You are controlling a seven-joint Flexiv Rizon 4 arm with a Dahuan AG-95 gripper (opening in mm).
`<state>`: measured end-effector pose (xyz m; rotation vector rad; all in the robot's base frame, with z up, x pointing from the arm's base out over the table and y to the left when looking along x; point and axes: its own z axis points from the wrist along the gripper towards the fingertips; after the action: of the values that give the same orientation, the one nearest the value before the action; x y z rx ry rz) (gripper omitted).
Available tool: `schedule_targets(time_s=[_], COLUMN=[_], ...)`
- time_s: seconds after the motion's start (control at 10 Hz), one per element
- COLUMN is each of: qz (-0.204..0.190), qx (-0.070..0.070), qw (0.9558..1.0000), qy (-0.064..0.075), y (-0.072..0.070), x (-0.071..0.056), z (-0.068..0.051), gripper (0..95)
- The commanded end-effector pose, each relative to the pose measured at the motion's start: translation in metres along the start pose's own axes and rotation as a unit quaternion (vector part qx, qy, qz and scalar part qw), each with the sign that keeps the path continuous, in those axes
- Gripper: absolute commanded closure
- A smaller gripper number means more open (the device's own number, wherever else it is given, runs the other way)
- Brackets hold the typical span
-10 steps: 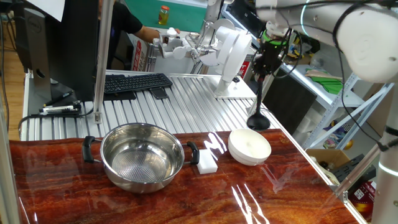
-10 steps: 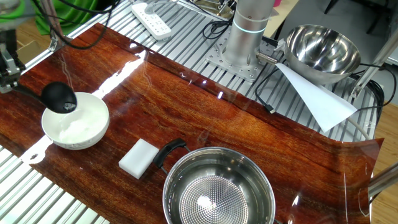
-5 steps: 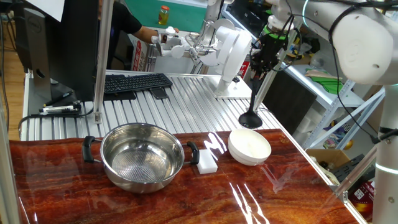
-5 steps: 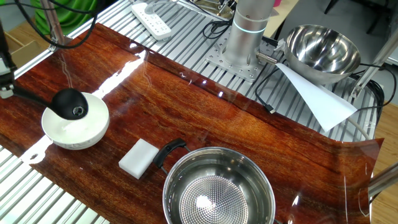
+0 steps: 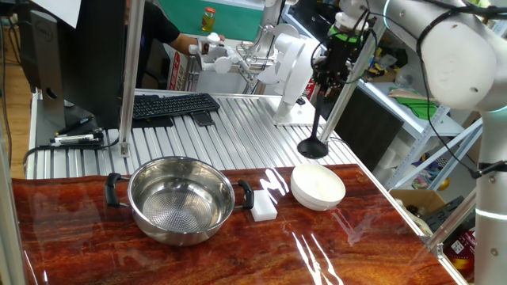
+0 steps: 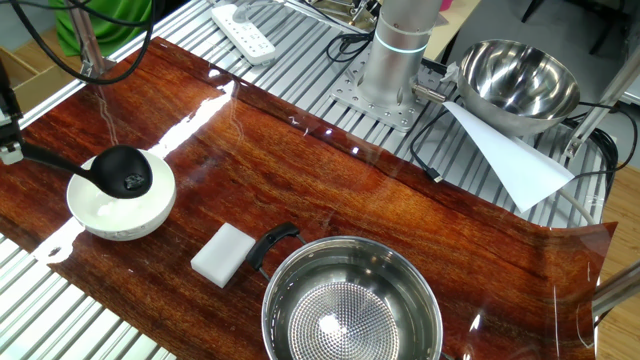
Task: Scoop water with a large spoon from one bowl to another
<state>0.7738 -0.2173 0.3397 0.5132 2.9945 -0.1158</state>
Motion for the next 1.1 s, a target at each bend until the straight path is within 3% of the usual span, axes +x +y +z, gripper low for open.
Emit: schedule_targets(time_s=[0.1, 0.3, 0.7, 1.1], qz=[0.014, 0.032, 0.061, 0.075], qx=[0.001, 0.003, 0.0, -0.005], qw=[0.9999, 0.9995, 0.9978, 0.9967], qy=[0.006, 0.008, 0.027, 0.031], y=[0.011, 0.035, 0.076, 0.096], x=[0.004, 0.005, 0.009, 0.029], z=[-0.009, -0.018, -0.039, -0.053], gripper=[95.0, 95.0, 95.0, 95.0])
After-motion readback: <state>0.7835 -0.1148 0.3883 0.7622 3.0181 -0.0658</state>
